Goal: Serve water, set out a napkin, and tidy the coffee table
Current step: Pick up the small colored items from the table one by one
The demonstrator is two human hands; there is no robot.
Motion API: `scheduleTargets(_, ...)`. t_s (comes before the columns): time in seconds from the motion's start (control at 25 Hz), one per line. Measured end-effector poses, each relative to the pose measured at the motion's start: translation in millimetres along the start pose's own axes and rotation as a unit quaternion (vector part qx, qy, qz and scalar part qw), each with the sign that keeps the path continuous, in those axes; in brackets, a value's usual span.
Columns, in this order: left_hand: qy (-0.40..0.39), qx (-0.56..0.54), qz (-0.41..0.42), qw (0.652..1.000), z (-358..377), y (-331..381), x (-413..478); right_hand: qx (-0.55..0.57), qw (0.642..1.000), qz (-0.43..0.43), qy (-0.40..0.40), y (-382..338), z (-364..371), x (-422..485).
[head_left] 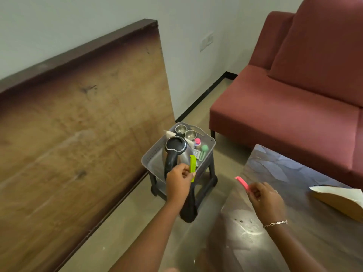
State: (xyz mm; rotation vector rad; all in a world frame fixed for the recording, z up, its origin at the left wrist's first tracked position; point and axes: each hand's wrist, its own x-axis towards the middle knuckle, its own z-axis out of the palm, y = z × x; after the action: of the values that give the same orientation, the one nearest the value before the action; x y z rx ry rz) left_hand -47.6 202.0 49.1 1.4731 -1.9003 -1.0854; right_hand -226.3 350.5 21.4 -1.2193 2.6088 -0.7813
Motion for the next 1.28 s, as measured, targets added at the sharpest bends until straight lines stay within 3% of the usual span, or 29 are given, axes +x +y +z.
scheduleTargets(0.28,0.075,0.007,-0.083,0.994,-64,-71,102,0.051,0.999,0.003,-0.001,-95,33,49)
scheduleTargets(0.52,-0.012,0.085,-0.172,0.981,-73,-136,188,0.231,0.969,0.078,-0.034,-211,91,82)
scheduleTargets(0.6,-0.04,0.106,-0.181,0.977,-73,-150,207,0.24,0.966,0.078,-0.063,-253,121,95)
scheduleTargets(0.76,-0.092,0.119,-0.211,0.966,-65,-170,225,0.143,0.981,0.063,-0.113,-298,180,127)
scheduleTargets(0.84,-0.11,0.127,-0.234,0.957,-59,-184,233,0.039,0.98,0.064,-0.183,-303,211,144)
scheduleTargets(0.96,-0.133,0.121,-0.313,0.932,-52,-190,236,-0.095,0.953,0.02,-0.287,-299,246,165)
scheduleTargets(1.12,-0.092,-0.039,-0.443,0.891,-31,-210,249,-0.16,0.916,0.01,-0.369,-281,295,190)
scheduleTargets(1.28,-0.099,0.011,-0.446,0.89,-2,-249,256,-0.175,0.891,0.024,-0.417,-267,338,204)
